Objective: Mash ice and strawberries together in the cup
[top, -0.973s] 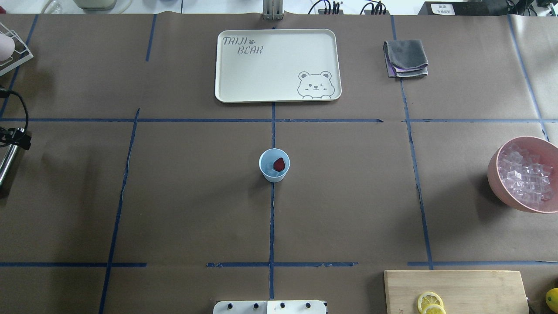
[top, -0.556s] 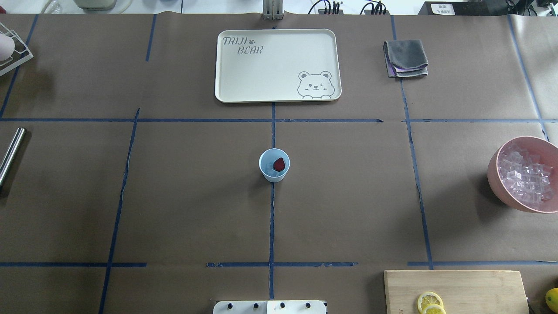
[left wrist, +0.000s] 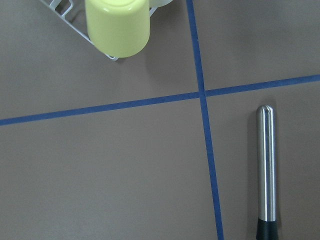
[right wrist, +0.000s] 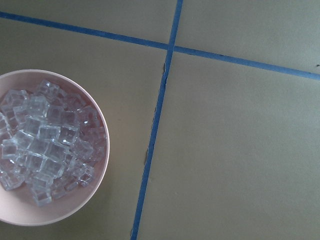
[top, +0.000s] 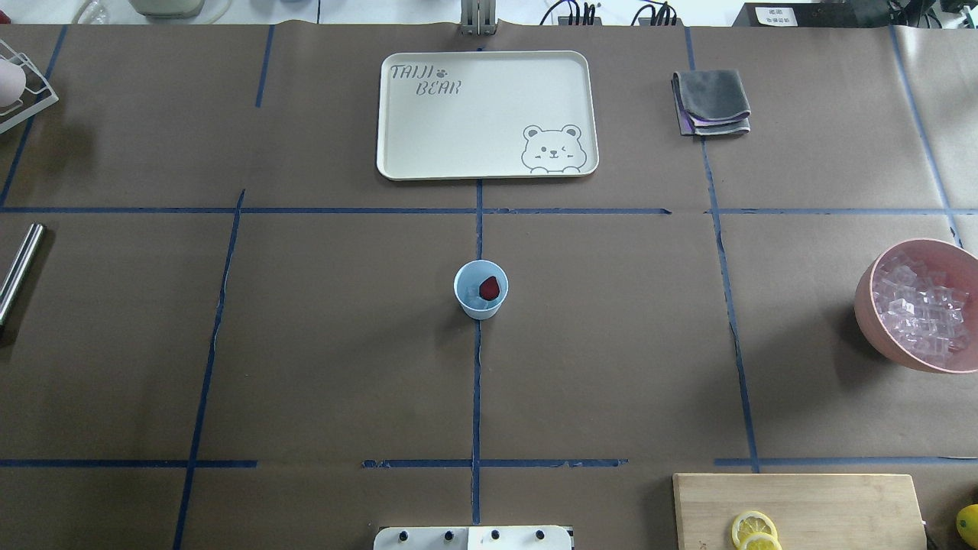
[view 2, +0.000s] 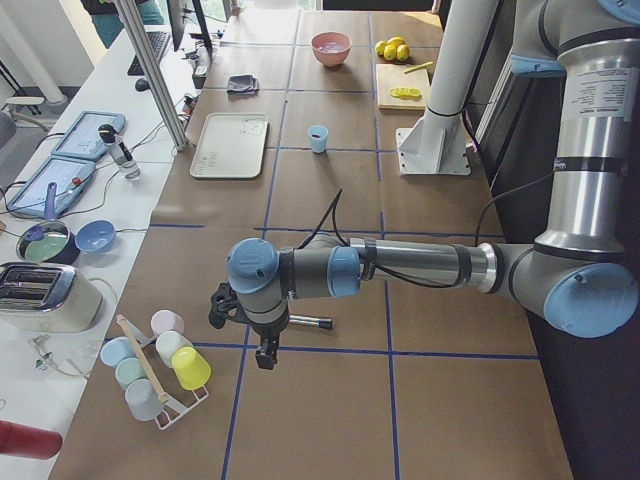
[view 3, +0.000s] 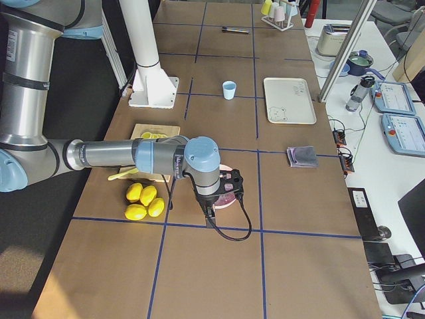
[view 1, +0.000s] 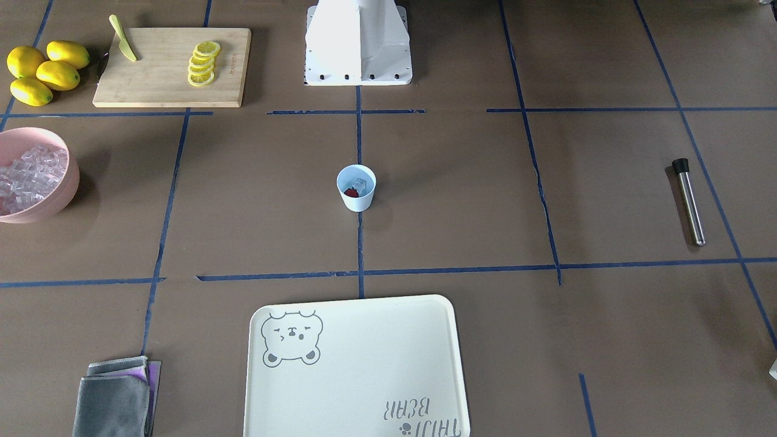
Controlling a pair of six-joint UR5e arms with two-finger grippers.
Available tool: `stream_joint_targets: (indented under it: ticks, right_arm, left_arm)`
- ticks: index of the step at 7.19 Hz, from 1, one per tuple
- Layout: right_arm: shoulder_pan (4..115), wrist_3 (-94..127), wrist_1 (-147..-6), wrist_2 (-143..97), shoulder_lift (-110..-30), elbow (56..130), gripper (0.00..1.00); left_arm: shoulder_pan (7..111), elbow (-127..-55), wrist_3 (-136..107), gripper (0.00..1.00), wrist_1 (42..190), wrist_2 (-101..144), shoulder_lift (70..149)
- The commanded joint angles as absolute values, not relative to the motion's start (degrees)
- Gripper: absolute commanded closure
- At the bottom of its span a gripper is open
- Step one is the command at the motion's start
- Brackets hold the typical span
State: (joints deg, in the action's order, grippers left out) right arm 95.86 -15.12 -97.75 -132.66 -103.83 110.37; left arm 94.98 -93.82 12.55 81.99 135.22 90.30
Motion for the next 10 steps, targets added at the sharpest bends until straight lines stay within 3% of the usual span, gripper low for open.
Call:
stream_joint_targets:
  ticks: [1, 10]
  right_arm:
    - [95.71, -14.85, -97.82, -132.63, -103.62, 110.30, 0.00]
    - [92.37, -12.48, -97.82, -132.36, -103.62, 109.86, 0.00]
  left_arm:
    - [95.27, -97.63, 12.57, 0.00, 82.44, 135.79, 88.87]
    - [95.10, -97.47, 13.18, 0.00, 84.73, 135.62, 84.81]
